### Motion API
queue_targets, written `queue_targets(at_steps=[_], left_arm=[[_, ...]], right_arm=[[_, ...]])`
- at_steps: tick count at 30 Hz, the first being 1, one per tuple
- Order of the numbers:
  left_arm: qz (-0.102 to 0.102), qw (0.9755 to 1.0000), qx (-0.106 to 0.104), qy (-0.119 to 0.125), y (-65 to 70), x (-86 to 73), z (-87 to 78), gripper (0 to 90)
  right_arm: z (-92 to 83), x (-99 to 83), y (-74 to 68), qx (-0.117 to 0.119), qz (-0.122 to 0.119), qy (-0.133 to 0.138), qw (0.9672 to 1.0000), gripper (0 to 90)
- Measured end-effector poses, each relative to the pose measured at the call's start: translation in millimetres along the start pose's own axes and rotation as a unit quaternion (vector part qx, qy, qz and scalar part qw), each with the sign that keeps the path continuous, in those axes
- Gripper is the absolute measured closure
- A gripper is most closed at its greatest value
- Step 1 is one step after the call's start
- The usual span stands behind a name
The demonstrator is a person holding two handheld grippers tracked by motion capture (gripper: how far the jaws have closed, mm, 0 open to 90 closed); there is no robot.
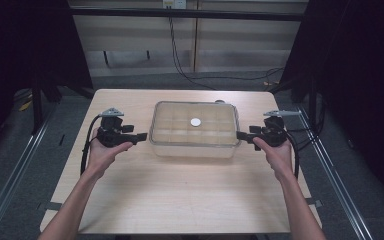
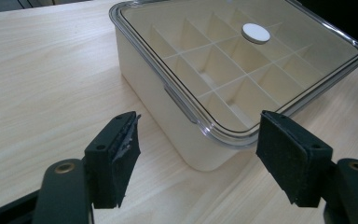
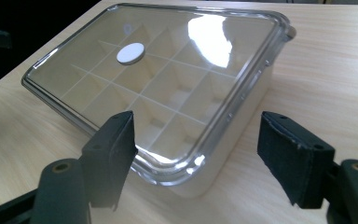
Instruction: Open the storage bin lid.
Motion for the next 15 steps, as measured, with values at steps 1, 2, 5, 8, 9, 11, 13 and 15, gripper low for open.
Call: queue_targets(at_steps=[1,2,5,8,9,11,13,15], left_arm=[[0.000,1.0000,0.001,0.001,0.0,1.8,1.9,29.0],[-0.005,1.0000,0.000,0.001,0.4,3.9,4.7,28.4],[0.002,1.0000,0.002,-0.003,1.1,7.6,9.8,27.5],[0.013,0.9998,0.014,-0.007,1.1,10.8,14.8,27.6],[0.011,0.9998,0.013,-0.005,0.7,11.6,16.2,27.5],[0.009,0.9998,0.015,-0.008,-3.0,14.6,18.2,27.3],[0.000,1.0000,0.007,-0.001,-5.3,16.7,19.4,26.7],[-0.003,1.0000,0.004,0.000,-5.5,17.4,23.0,26.3]], right_arm=[[0.0,0.0,0.0,0.000,0.000,0.000,1.0000,26.1],[3.3,2.6,-1.4,-0.002,0.000,-0.002,1.0000,25.1],[14.1,9.2,-3.3,-0.005,-0.004,-0.009,0.9999,24.8],[20.9,13.0,-3.7,-0.004,-0.007,-0.012,0.9999,24.7],[22.9,13.8,-2.8,-0.005,-0.007,-0.014,0.9999,24.6],[28.0,14.8,0.4,-0.007,-0.002,-0.027,0.9996,24.5],[31.7,16.3,3.0,-0.015,-0.003,-0.036,0.9992,24.4],[34.1,18.3,4.0,-0.012,0.000,-0.032,0.9994,25.3]])
Point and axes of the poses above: each handheld gripper's, and its own axes: z roughly forward along the jaws, x roughly out of its top, y roughly to its right, the point moved 3 cm from there along z, roughly forward along the jaws, and after that the axes turned 3 degrees about y, right-handed, at the moved point
